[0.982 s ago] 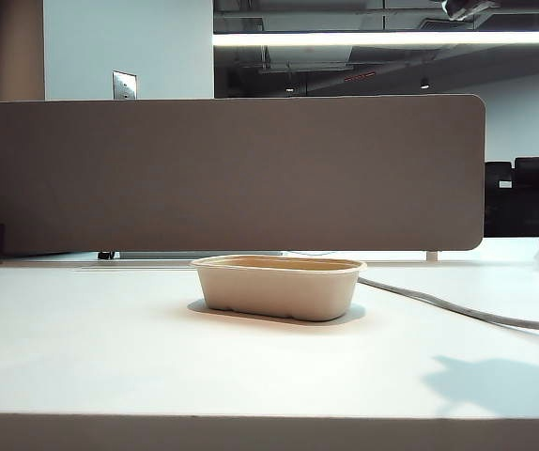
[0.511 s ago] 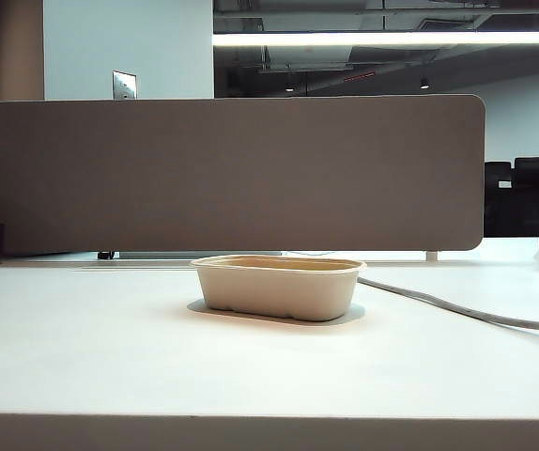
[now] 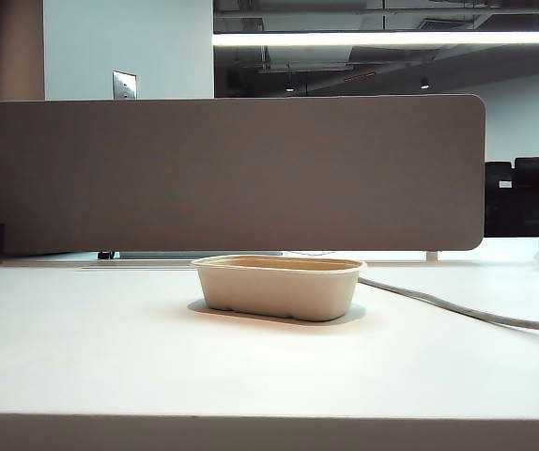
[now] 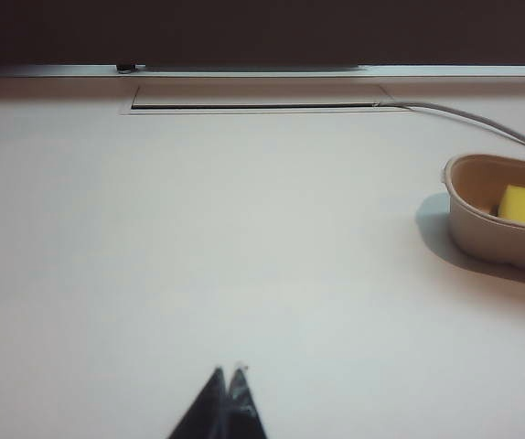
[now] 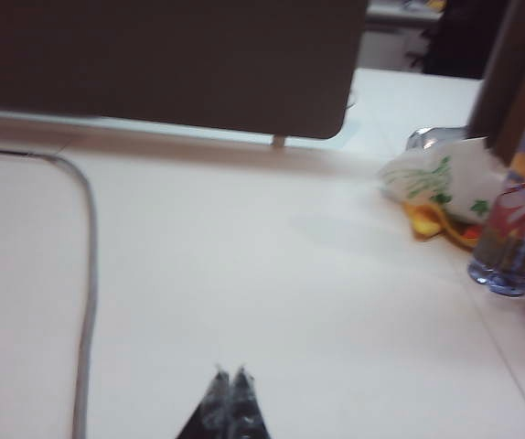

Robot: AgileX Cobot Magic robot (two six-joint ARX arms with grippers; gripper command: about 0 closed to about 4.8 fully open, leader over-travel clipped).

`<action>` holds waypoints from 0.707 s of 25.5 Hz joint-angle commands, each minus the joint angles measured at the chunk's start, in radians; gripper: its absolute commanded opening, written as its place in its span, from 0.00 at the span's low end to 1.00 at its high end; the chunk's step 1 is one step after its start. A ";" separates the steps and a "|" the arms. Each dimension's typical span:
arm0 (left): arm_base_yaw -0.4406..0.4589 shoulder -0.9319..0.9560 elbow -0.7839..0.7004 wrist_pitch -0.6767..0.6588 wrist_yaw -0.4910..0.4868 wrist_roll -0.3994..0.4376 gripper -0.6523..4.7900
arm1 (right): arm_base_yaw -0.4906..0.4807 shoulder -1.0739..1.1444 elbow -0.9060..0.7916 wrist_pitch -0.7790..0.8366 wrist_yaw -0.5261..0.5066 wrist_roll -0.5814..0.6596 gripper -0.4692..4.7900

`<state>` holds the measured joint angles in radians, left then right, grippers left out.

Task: Pick up the cleaning sponge from the table and place it into the paper lunch box.

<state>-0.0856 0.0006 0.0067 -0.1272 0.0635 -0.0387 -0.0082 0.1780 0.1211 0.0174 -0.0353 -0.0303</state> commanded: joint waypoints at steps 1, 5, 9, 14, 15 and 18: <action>0.001 0.002 0.001 0.008 0.003 0.002 0.11 | -0.003 -0.080 -0.045 0.017 0.007 0.004 0.08; 0.000 0.002 0.001 0.009 0.004 0.001 0.11 | 0.003 -0.164 -0.100 0.017 0.006 0.009 0.08; 0.000 0.002 0.001 0.009 0.005 0.002 0.11 | 0.005 -0.174 -0.112 0.013 0.007 0.024 0.08; 0.000 0.002 0.001 0.009 0.004 0.001 0.11 | 0.005 -0.174 -0.112 0.017 0.007 0.038 0.08; 0.000 0.002 0.001 0.008 0.004 0.001 0.11 | 0.005 -0.174 -0.112 0.017 0.007 0.039 0.08; 0.000 0.002 0.001 0.008 0.004 0.002 0.11 | 0.005 -0.174 -0.112 0.017 0.007 0.053 0.08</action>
<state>-0.0856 0.0006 0.0067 -0.1276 0.0639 -0.0387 -0.0032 0.0048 0.0051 0.0177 -0.0284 0.0093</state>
